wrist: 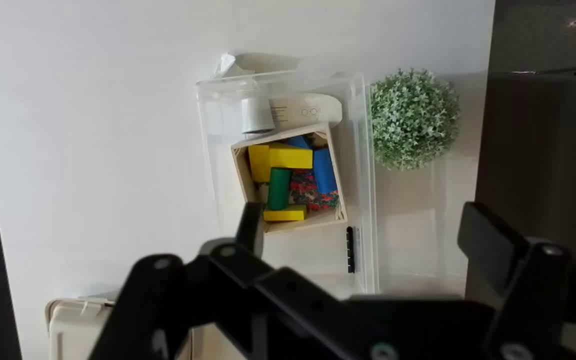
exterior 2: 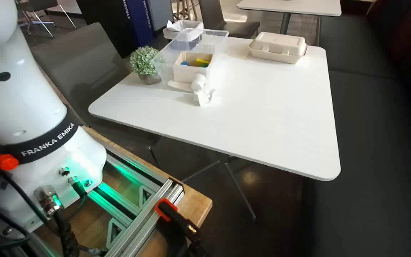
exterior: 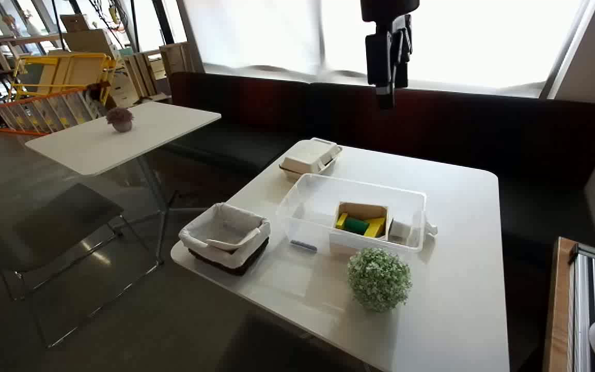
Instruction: Remove the green block from the bowl
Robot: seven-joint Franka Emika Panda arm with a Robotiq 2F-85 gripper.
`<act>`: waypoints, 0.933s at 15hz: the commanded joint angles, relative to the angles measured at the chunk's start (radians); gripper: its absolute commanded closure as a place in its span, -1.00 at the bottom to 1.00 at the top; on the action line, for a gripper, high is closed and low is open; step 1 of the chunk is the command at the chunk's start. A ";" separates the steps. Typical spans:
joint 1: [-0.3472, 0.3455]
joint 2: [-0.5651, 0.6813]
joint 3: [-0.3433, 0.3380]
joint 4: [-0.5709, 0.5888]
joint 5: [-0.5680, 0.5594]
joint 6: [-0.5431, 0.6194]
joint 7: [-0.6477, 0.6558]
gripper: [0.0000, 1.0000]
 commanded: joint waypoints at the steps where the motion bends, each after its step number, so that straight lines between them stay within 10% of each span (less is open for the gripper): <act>1: 0.013 0.001 -0.011 0.003 -0.003 -0.003 0.003 -1.00; 14: 0.012 0.020 -0.013 -0.009 -0.002 0.053 0.012 -1.00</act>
